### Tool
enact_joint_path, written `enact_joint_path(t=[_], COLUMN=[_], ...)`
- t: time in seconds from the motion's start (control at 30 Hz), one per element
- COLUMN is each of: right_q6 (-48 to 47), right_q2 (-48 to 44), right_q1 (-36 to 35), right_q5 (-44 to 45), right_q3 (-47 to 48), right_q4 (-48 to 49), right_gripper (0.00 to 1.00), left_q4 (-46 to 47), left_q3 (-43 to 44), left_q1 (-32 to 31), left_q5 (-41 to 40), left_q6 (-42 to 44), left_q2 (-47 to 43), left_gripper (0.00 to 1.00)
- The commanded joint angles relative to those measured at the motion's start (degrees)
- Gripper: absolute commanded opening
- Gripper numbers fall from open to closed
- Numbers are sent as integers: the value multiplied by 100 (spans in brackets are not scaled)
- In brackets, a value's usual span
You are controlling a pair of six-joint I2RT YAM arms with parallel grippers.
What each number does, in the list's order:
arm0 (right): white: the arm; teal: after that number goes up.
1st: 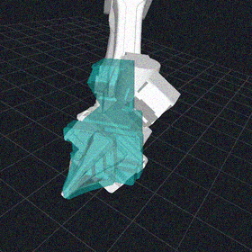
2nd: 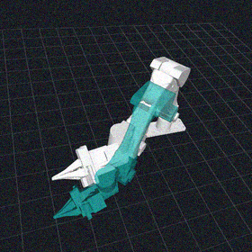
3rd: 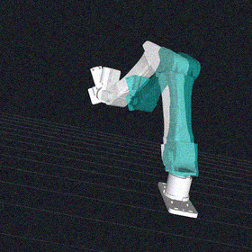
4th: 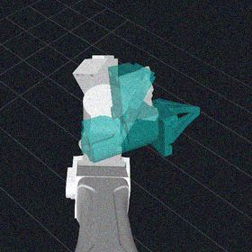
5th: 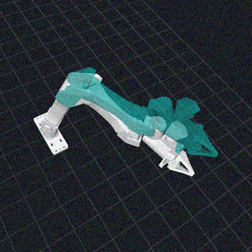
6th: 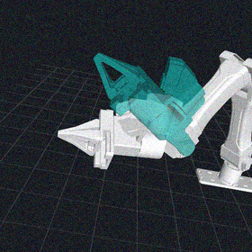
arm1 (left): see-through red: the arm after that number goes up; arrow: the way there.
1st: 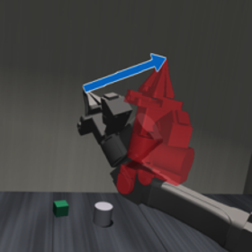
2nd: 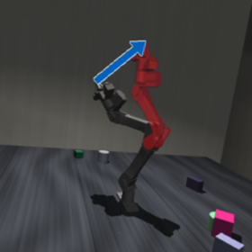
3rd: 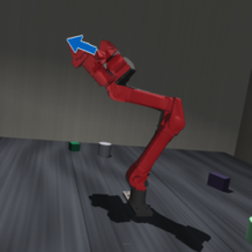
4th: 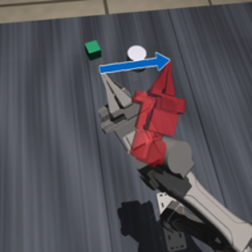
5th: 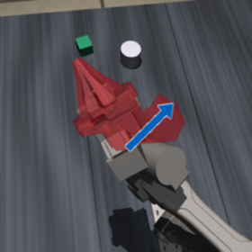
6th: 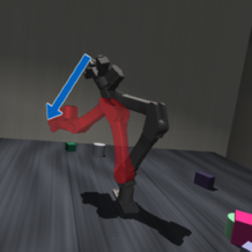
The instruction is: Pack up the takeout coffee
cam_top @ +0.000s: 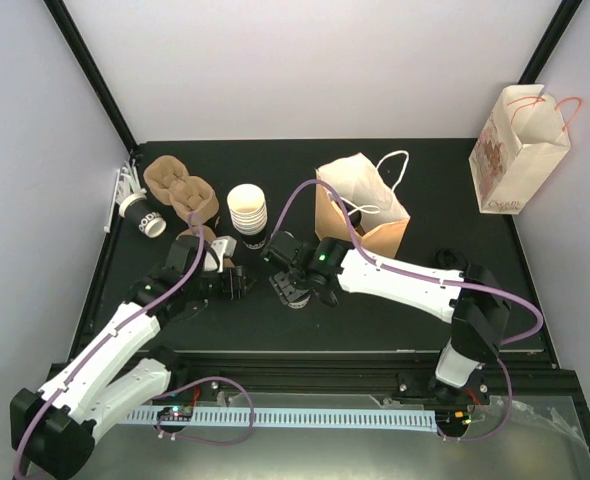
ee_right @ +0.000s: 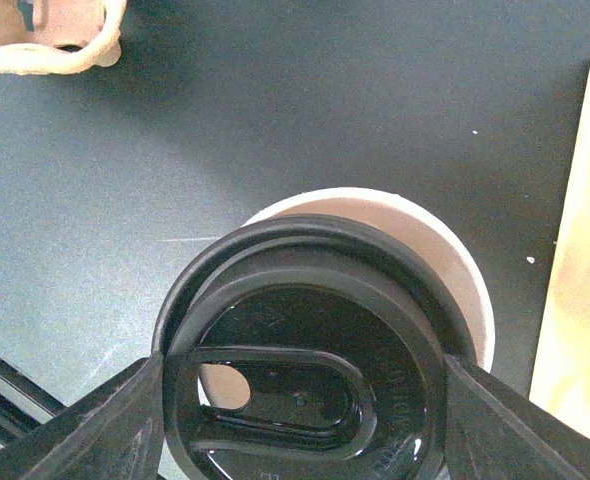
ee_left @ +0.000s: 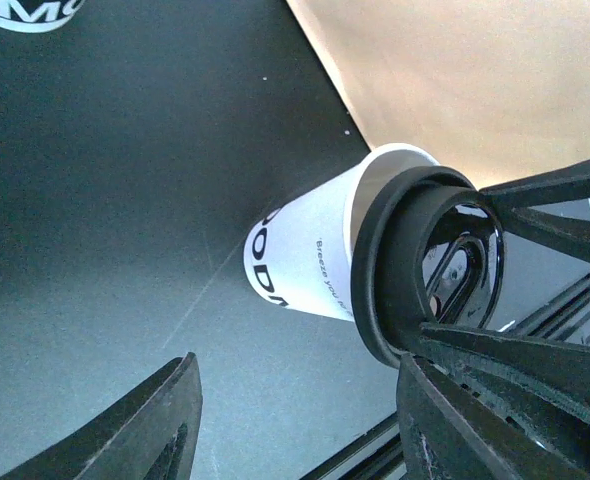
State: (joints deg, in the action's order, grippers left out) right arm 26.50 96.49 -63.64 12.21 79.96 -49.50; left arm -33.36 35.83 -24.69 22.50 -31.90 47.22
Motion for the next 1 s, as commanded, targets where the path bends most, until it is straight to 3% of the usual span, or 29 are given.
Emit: enact_joint_path(t=[0.0, 0.43, 0.97], right_q6=[44, -60, -198], right_q2=[32, -566, -89], right_q1=[89, 89, 414], right_q5=[-65, -100, -377], right_q3=[14, 80, 308], right_q4=[11, -183, -258], right_gripper=[61, 62, 62], left_q4=[225, 387, 686], left_q3=[18, 33, 24], left_q1=[70, 146, 219], left_q5=[342, 530, 856], left_q6=[104, 209, 136], left_q2=[158, 392, 602], left_gripper=[56, 55, 55])
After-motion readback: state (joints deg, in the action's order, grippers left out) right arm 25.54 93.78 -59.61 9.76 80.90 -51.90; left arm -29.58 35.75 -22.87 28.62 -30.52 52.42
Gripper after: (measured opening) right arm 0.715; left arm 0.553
